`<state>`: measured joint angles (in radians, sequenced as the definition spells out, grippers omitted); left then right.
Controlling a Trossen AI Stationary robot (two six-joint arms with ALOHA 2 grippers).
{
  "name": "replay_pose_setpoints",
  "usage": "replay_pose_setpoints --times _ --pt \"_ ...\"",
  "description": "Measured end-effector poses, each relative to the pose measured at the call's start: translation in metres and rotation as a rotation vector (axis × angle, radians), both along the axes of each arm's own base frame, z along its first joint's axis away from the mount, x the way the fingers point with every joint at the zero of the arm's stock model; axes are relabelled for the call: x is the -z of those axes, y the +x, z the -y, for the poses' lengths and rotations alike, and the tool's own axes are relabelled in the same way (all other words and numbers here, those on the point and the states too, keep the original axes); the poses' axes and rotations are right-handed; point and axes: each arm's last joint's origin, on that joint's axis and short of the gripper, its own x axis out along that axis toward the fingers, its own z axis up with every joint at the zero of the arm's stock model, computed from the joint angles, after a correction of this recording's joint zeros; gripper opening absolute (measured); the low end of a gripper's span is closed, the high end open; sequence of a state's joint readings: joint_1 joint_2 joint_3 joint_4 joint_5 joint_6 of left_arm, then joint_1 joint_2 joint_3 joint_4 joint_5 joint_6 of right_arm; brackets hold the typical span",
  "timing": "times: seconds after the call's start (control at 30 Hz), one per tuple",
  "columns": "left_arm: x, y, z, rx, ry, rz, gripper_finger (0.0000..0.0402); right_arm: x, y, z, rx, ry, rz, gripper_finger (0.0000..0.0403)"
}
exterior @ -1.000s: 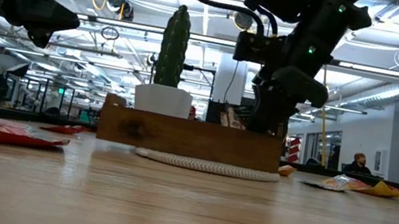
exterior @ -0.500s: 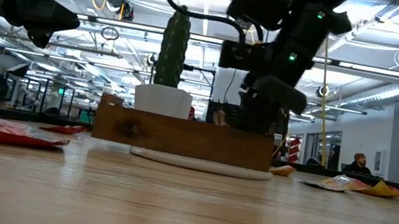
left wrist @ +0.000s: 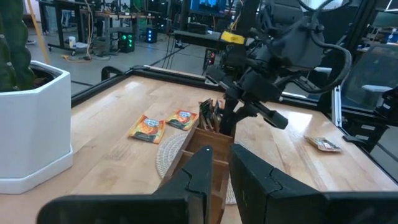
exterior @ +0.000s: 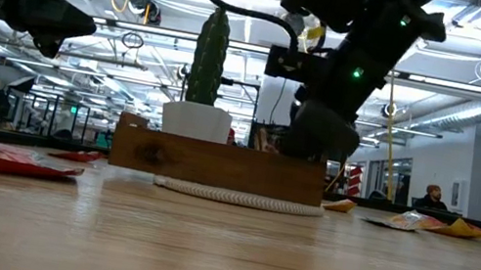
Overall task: Pick & Place Tea
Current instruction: Put the brown tea bag into the right section of the wooden organizer
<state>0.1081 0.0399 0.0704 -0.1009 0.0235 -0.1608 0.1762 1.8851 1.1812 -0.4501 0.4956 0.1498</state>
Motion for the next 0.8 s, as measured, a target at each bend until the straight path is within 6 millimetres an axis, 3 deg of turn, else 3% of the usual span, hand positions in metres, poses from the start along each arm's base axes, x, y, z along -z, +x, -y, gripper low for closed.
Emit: replay_pose_setpoints --times 0.43,0.8 --pt "0.0 0.0 0.0 0.0 0.0 0.0 0.0058 -0.002 0.002 -0.011 0.044 -0.153 0.094 0.0" --pt "0.0 0.0 0.0 0.0 0.0 0.0 0.0058 -0.003 0.001 -0.023 0.004 -0.148 0.111 0.0"
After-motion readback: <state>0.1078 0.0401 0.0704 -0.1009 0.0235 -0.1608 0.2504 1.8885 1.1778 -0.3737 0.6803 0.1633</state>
